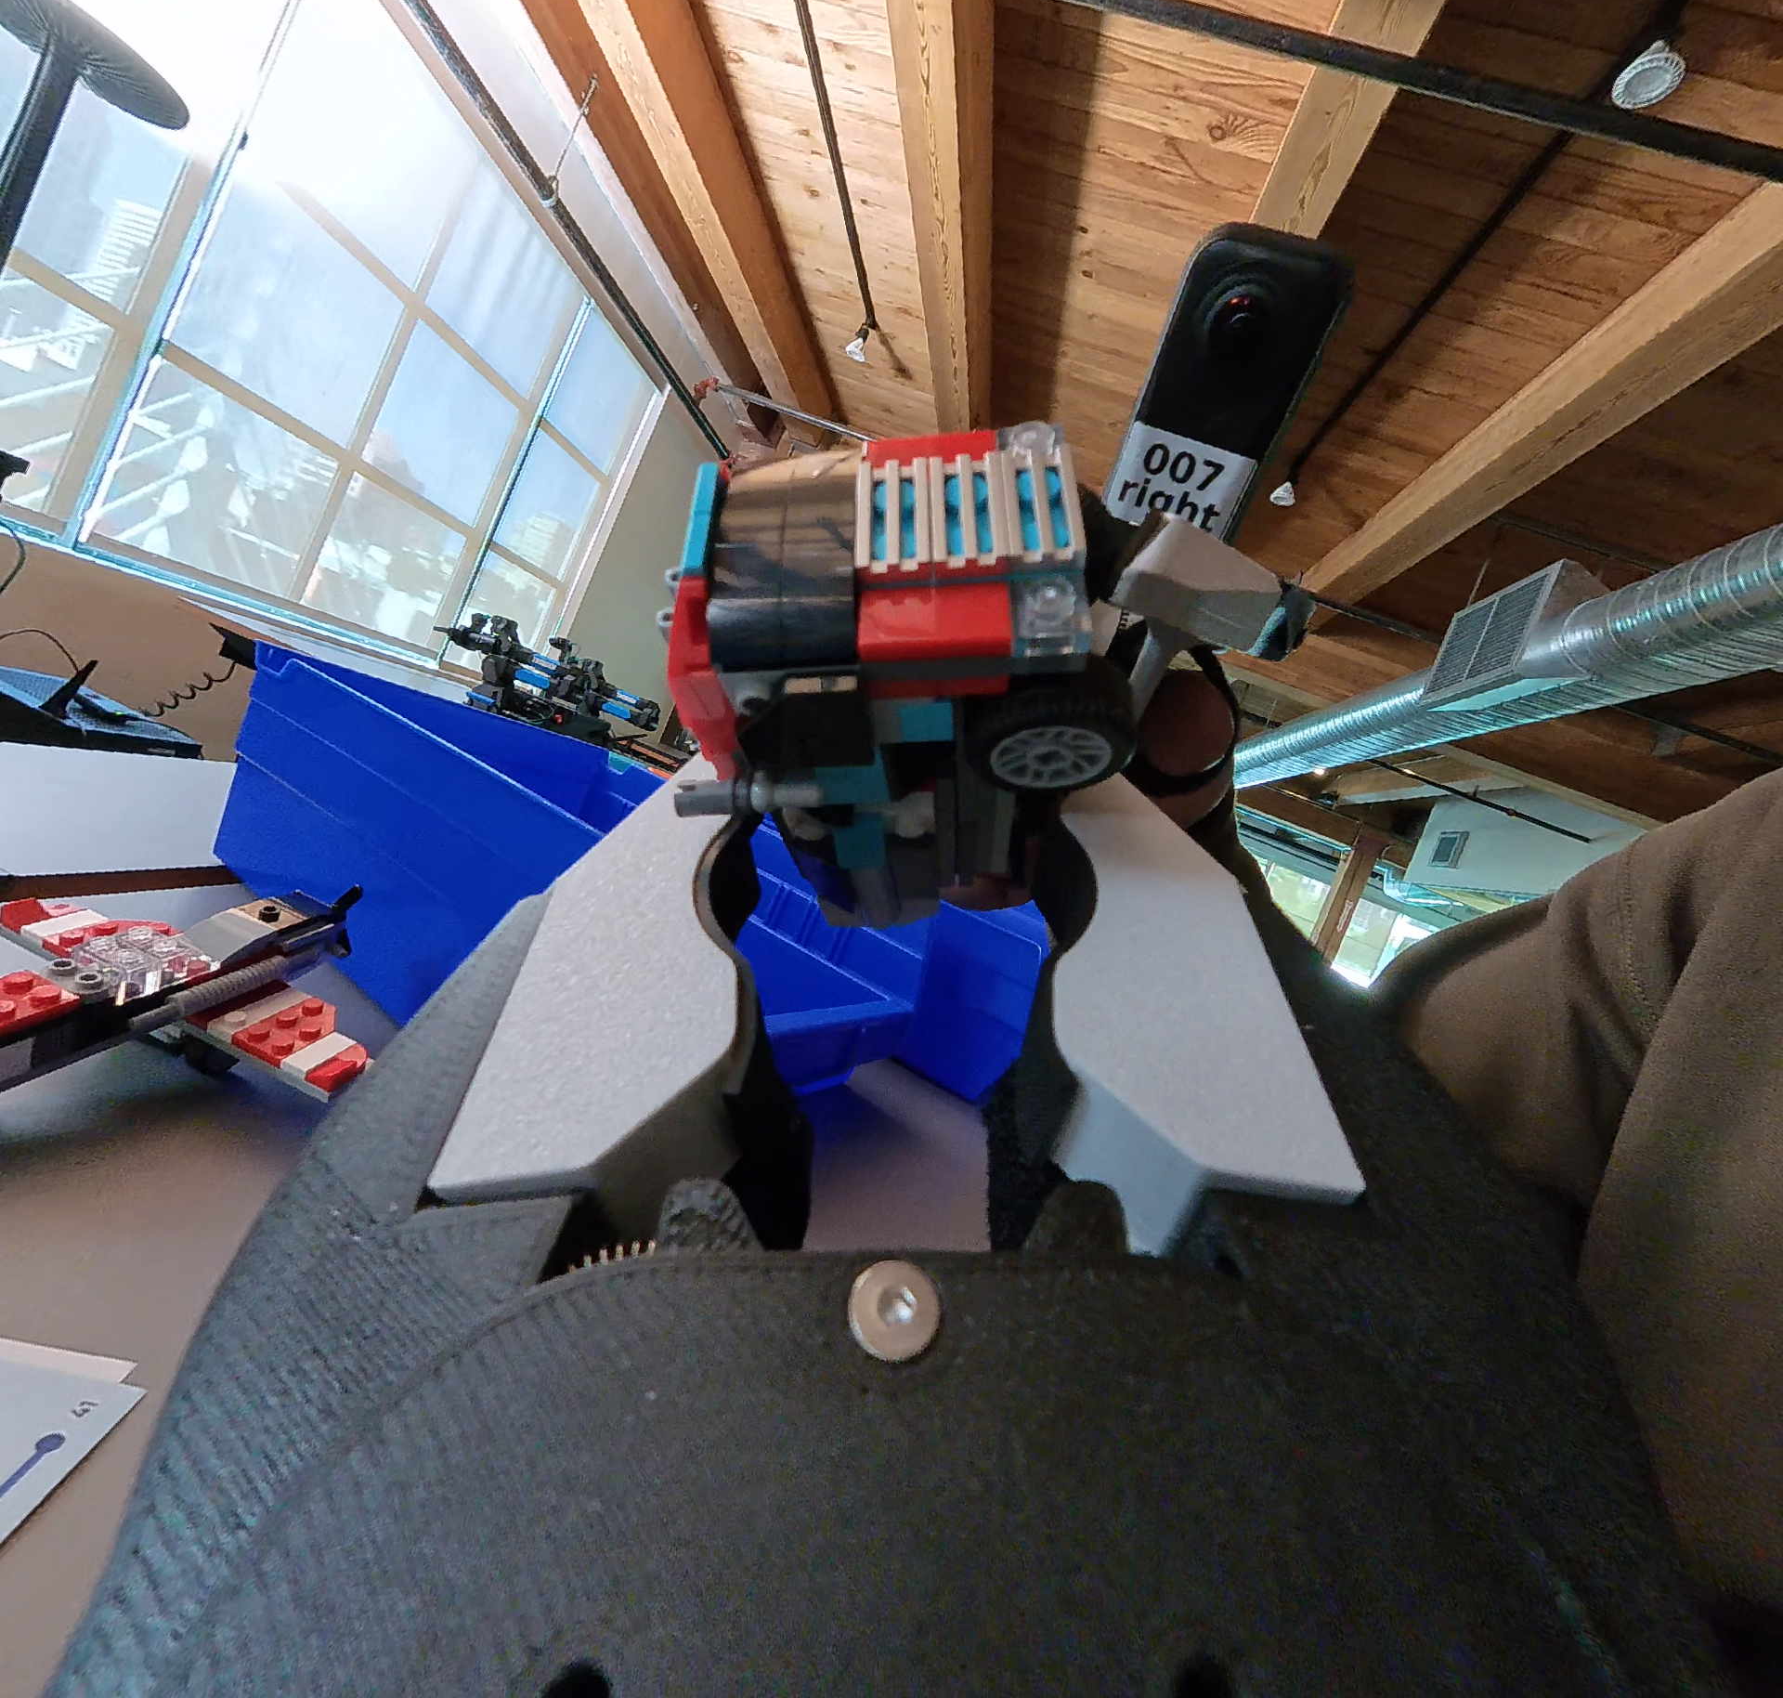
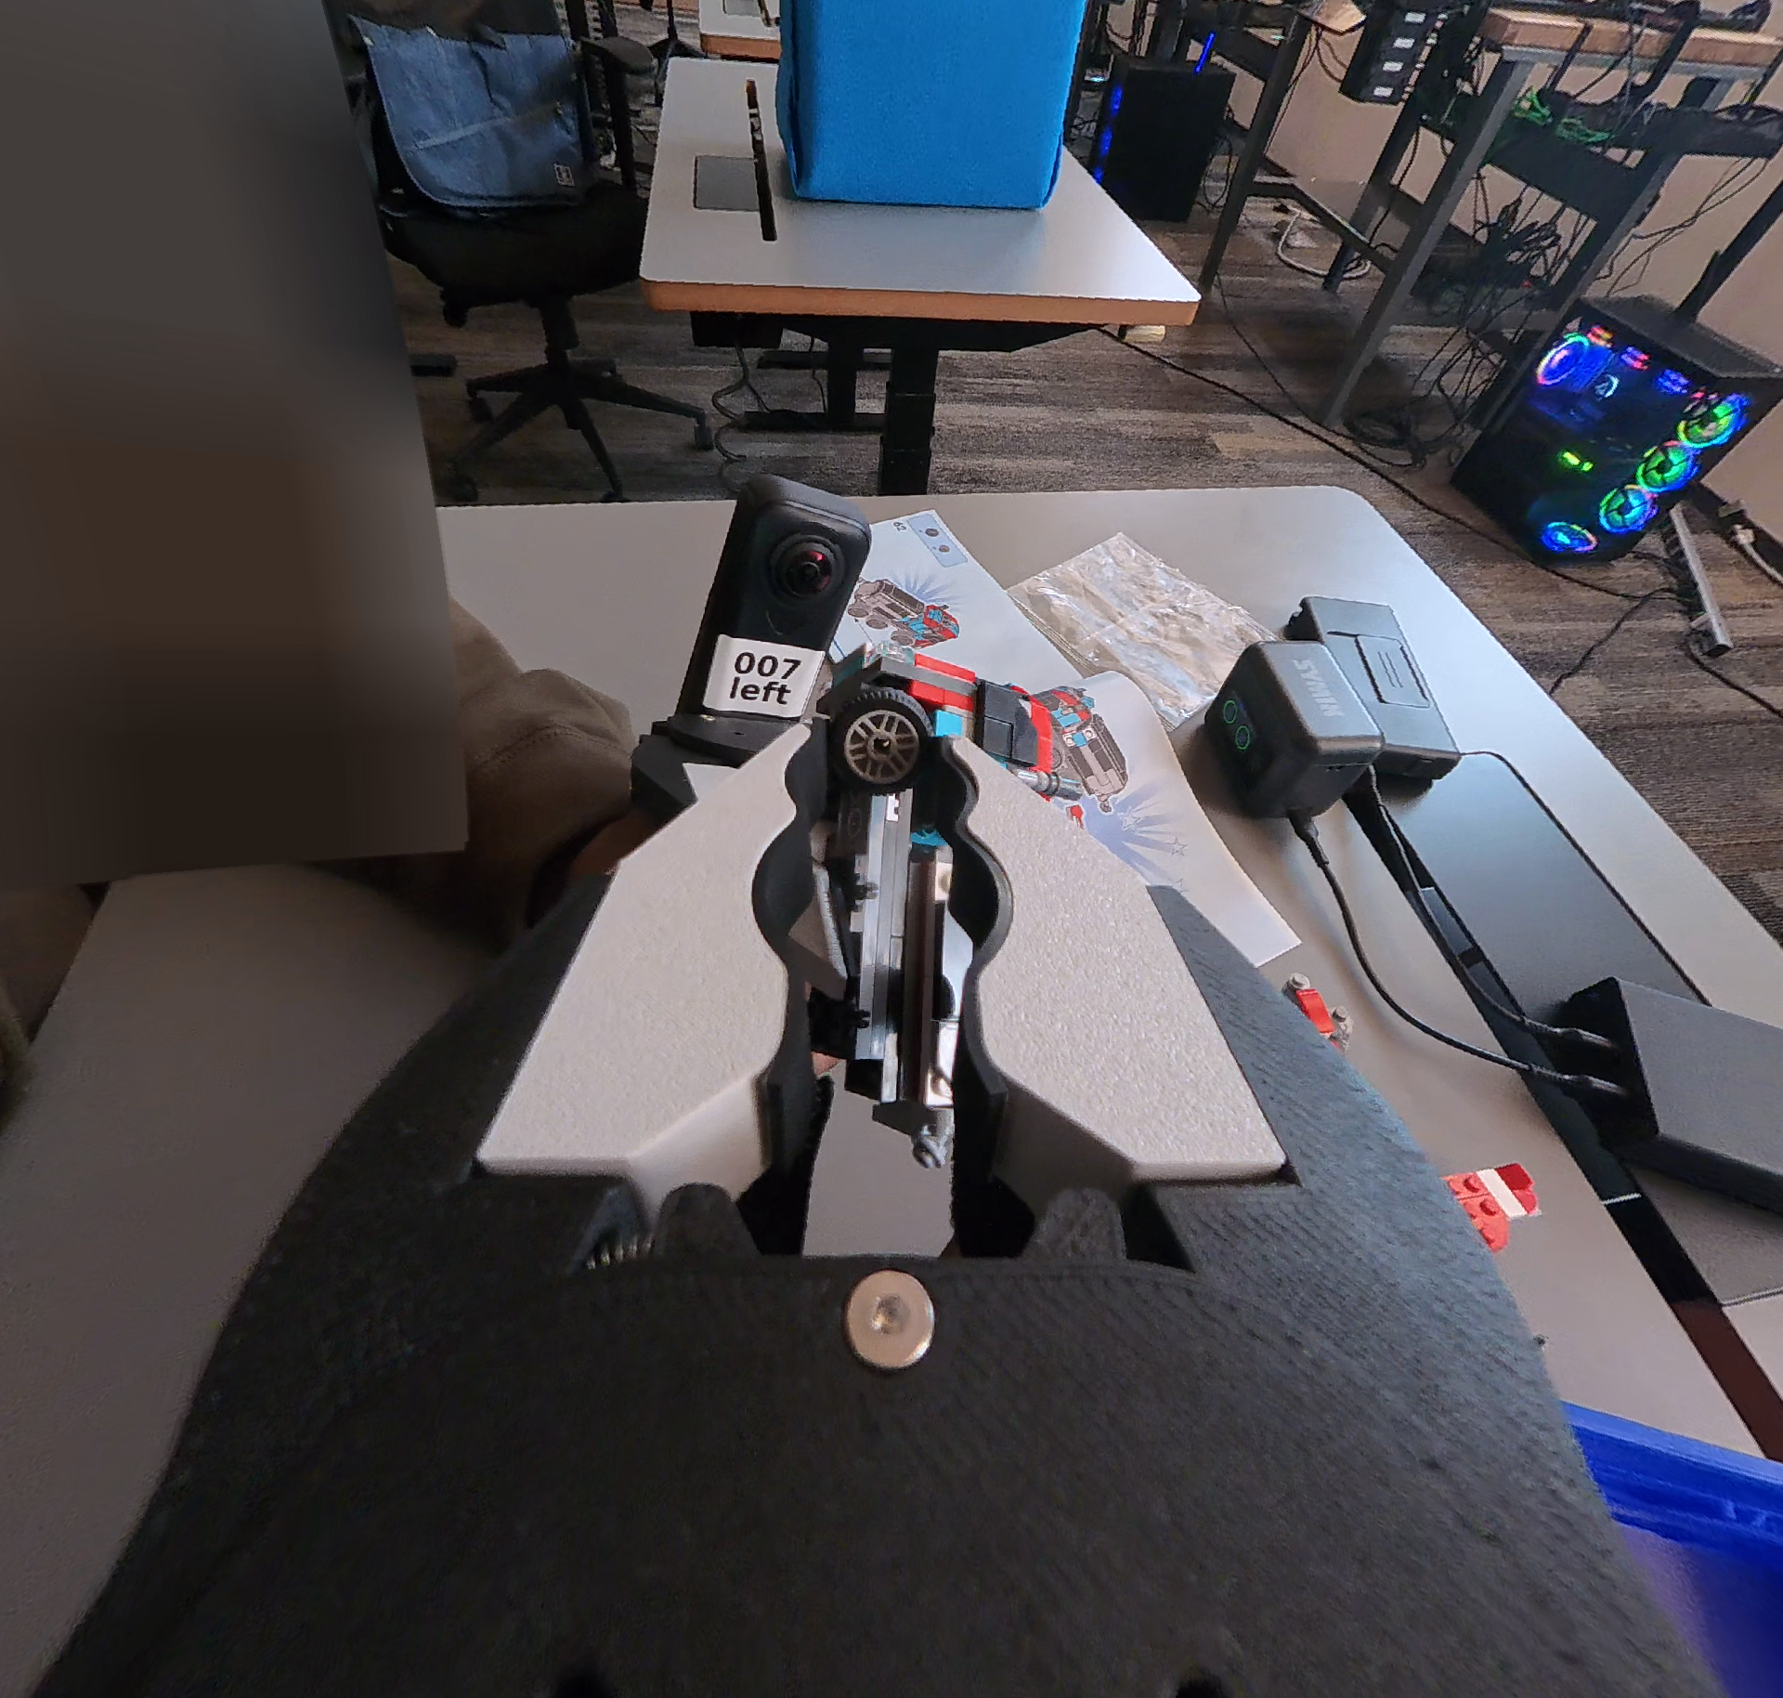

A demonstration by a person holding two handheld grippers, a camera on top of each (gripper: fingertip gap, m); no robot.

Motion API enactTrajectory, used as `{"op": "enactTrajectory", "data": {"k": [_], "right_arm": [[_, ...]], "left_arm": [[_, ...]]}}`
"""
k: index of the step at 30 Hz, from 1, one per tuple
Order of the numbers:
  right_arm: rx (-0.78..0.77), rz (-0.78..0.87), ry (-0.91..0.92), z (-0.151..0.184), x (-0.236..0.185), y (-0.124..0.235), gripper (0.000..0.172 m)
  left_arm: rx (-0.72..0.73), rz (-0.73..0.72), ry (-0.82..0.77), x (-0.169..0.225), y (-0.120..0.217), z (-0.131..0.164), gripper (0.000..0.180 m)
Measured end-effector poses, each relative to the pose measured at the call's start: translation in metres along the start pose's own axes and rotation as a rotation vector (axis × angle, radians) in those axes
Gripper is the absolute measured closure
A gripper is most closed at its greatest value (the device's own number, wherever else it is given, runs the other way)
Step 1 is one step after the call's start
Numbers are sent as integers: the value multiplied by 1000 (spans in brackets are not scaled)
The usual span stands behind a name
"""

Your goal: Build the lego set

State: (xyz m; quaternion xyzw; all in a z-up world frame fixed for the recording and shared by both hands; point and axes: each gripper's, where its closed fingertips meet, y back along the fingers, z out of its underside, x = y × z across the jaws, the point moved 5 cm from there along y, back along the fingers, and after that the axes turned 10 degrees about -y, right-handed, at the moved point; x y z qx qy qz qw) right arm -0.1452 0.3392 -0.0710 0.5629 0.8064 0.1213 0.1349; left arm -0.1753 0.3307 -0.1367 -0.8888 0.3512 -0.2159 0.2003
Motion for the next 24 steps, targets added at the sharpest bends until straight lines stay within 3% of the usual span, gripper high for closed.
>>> {"op": "enactTrajectory", "data": {"k": [24], "right_arm": [[-27,51,75,0,0,0,147]], "left_arm": [[58,43,26,5,1,-5,124]]}}
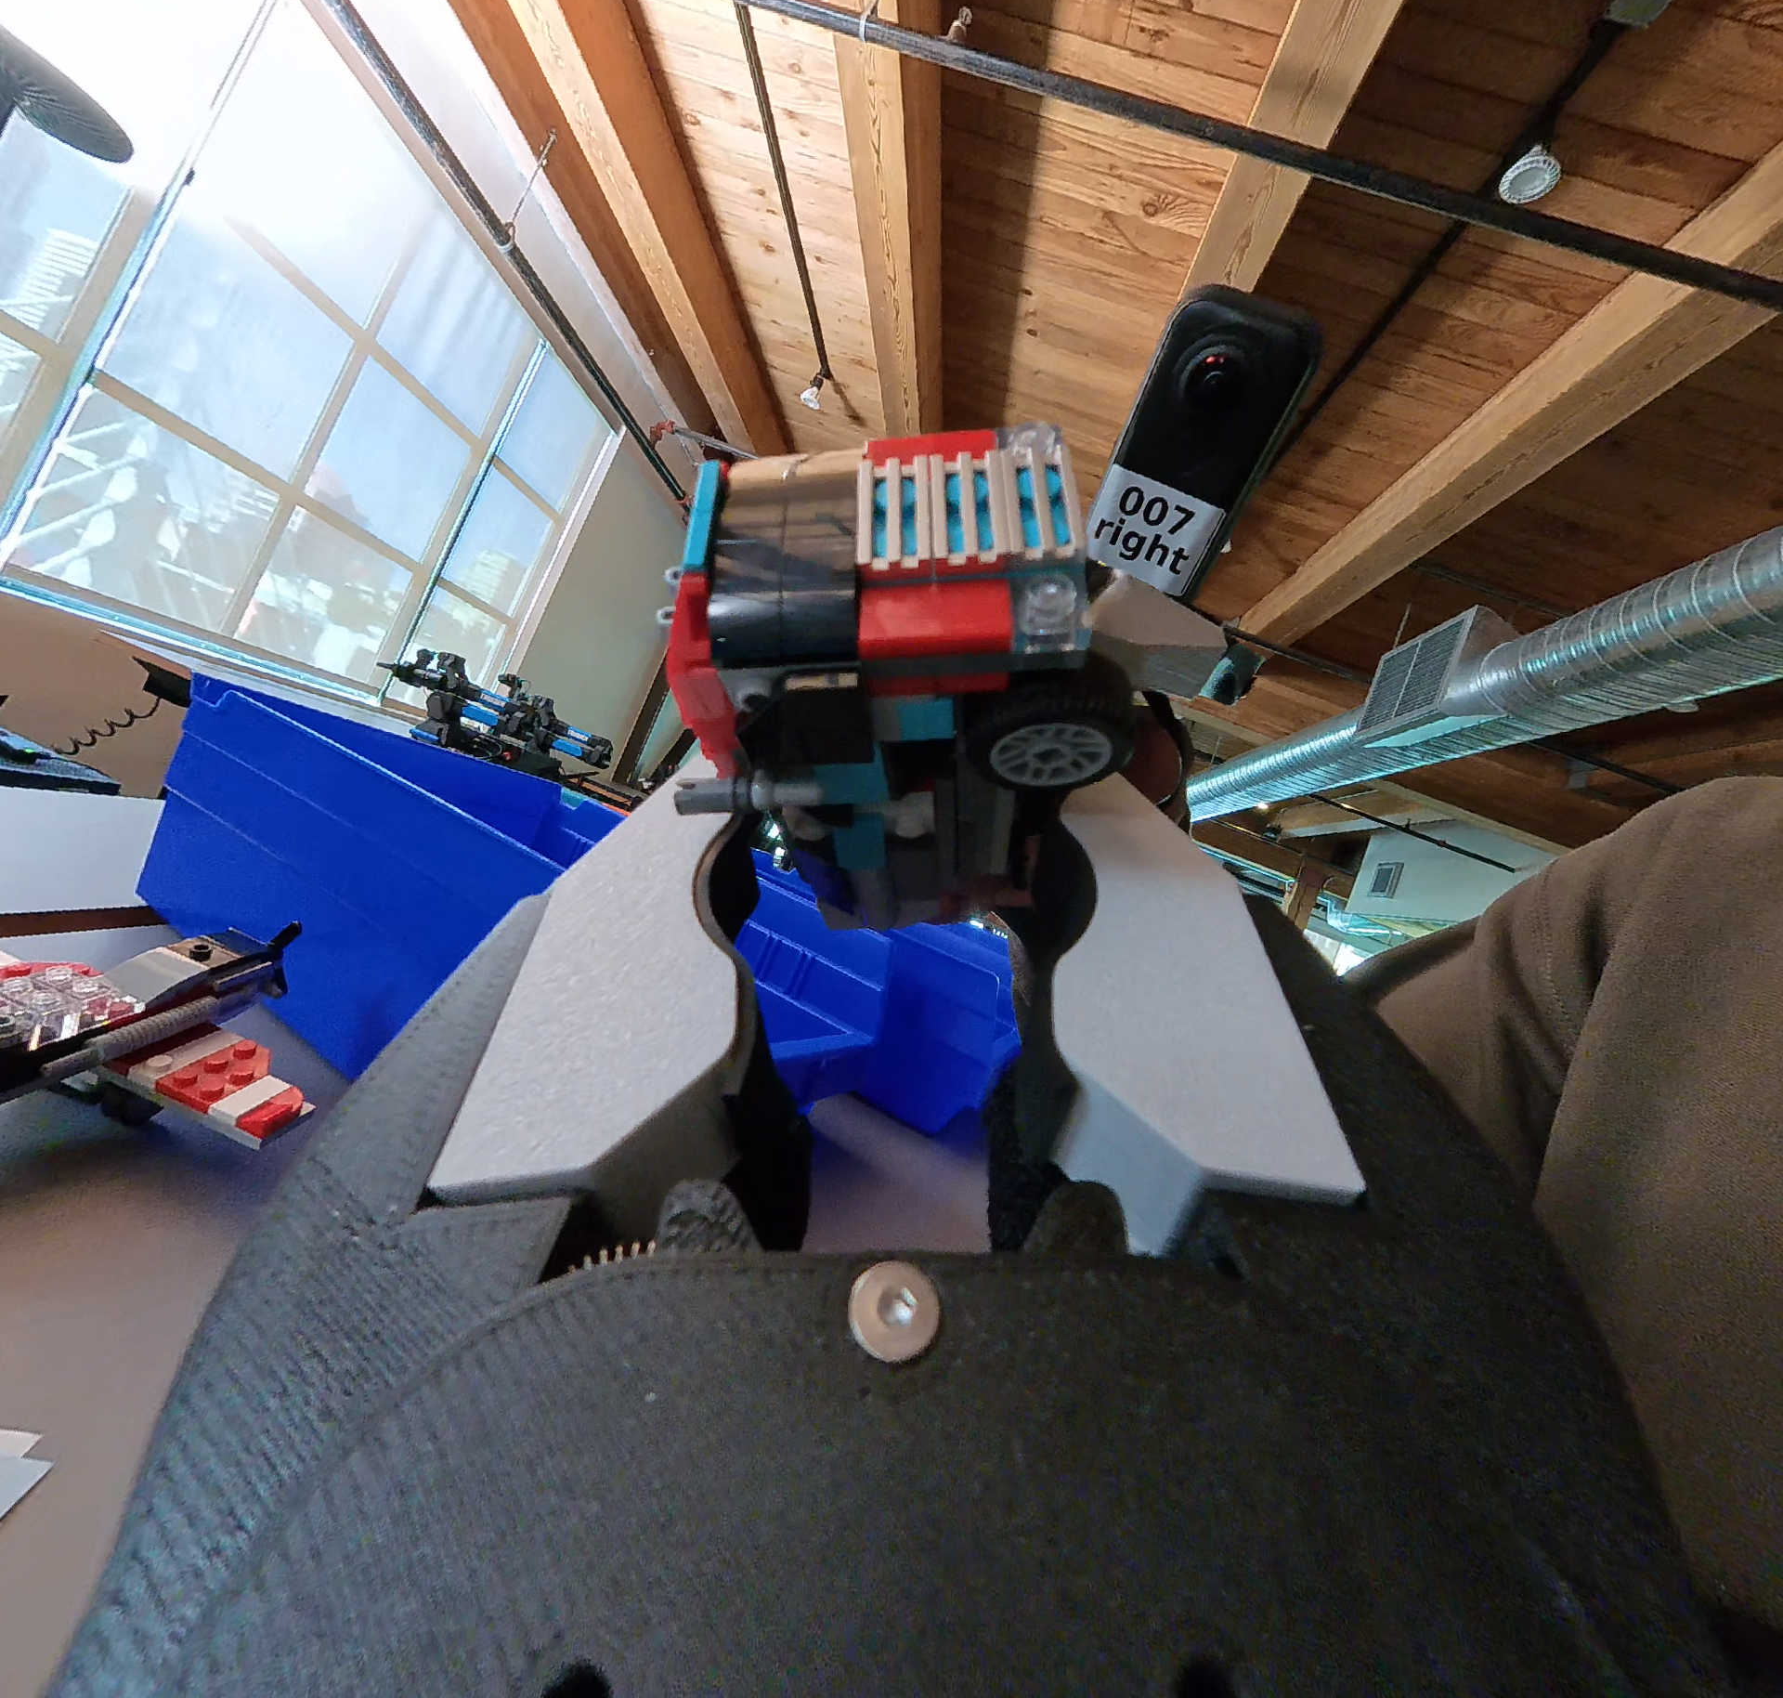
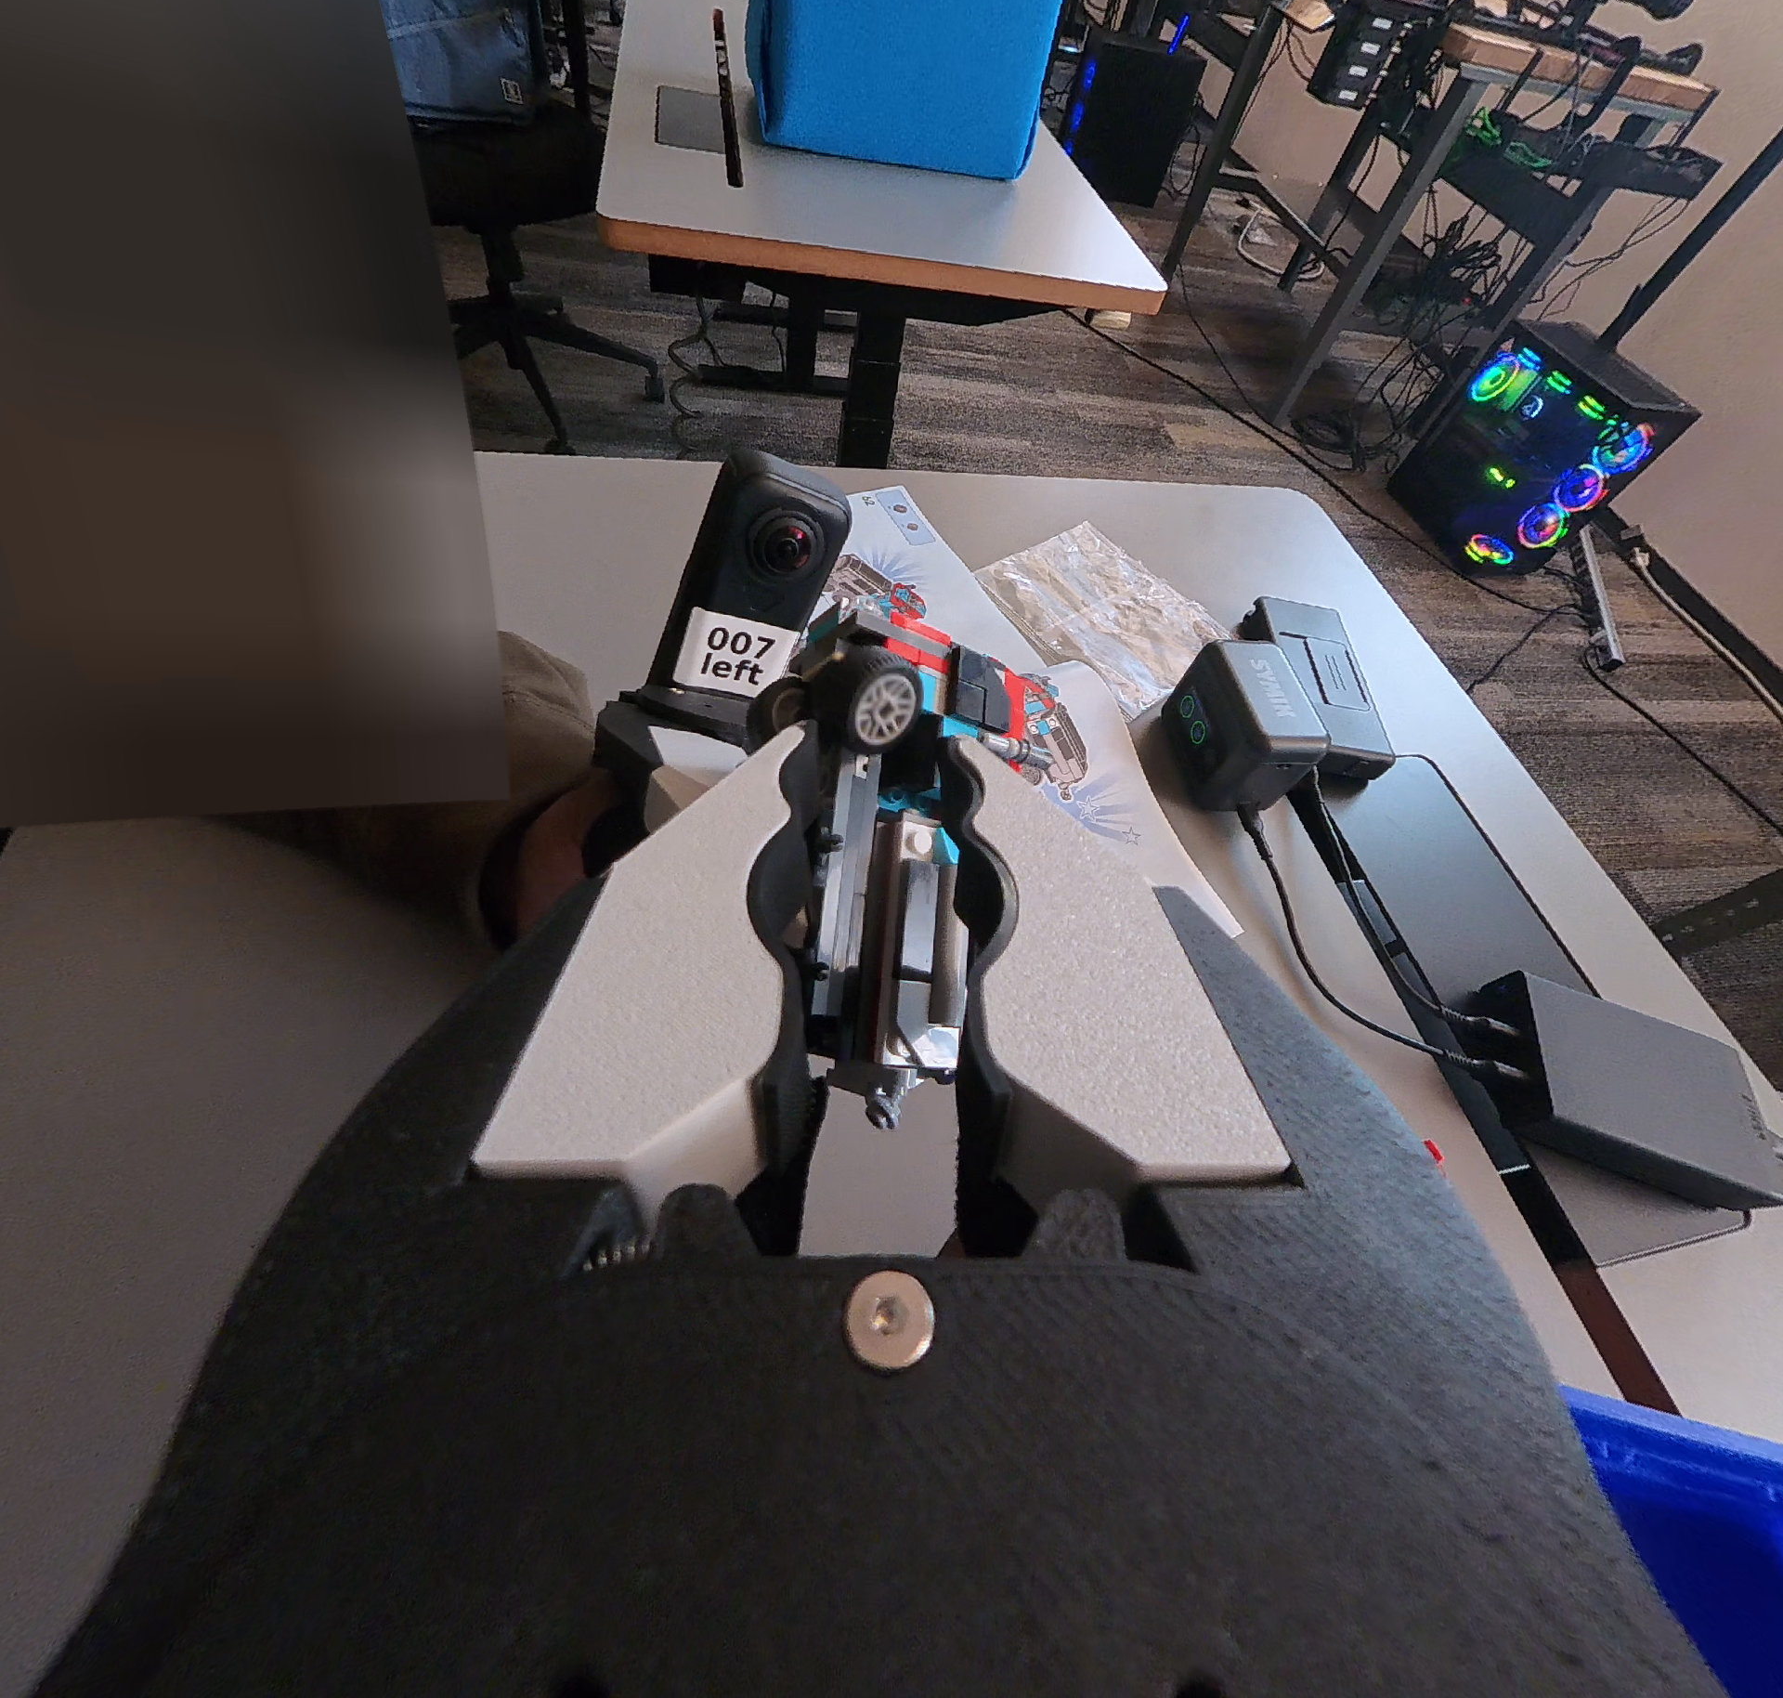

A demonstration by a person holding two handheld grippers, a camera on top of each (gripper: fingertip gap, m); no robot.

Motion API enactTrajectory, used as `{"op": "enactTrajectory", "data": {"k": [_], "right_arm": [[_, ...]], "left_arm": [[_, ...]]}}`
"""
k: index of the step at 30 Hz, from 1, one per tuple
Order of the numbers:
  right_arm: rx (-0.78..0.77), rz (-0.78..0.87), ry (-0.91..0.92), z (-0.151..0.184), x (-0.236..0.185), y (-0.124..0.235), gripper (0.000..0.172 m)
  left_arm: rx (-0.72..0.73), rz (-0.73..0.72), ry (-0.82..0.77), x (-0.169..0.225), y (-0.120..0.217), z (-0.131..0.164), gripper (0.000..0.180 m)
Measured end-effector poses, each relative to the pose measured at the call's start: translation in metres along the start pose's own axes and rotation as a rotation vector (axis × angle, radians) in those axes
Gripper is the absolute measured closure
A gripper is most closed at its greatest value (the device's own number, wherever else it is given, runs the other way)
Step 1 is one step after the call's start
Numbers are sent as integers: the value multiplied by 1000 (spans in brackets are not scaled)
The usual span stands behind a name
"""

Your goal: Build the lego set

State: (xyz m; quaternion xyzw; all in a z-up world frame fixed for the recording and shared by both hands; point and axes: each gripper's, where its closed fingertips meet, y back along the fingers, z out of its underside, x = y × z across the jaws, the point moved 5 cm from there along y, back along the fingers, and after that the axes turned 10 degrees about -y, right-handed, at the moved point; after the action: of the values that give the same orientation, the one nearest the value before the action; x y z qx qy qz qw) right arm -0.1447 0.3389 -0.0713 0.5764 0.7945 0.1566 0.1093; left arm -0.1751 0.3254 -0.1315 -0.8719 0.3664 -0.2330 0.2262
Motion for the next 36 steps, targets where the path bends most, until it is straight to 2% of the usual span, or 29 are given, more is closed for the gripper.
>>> {"op": "enactTrajectory", "data": {"k": [8,15,27,36], "right_arm": [[7,-2,19,-2,-3,1,149],[-8,31,26,0,0,1,161],[40,27,-40,0,3,-1,162],[108,147,20,-28,0,5,162]], "left_arm": [[2,-4,0,0,0,0,124],[6,-5,9,-1,0,-1,124],[41,2,43,-2,2,-3,124],[146,28,30,4,-8,-23,124]]}}
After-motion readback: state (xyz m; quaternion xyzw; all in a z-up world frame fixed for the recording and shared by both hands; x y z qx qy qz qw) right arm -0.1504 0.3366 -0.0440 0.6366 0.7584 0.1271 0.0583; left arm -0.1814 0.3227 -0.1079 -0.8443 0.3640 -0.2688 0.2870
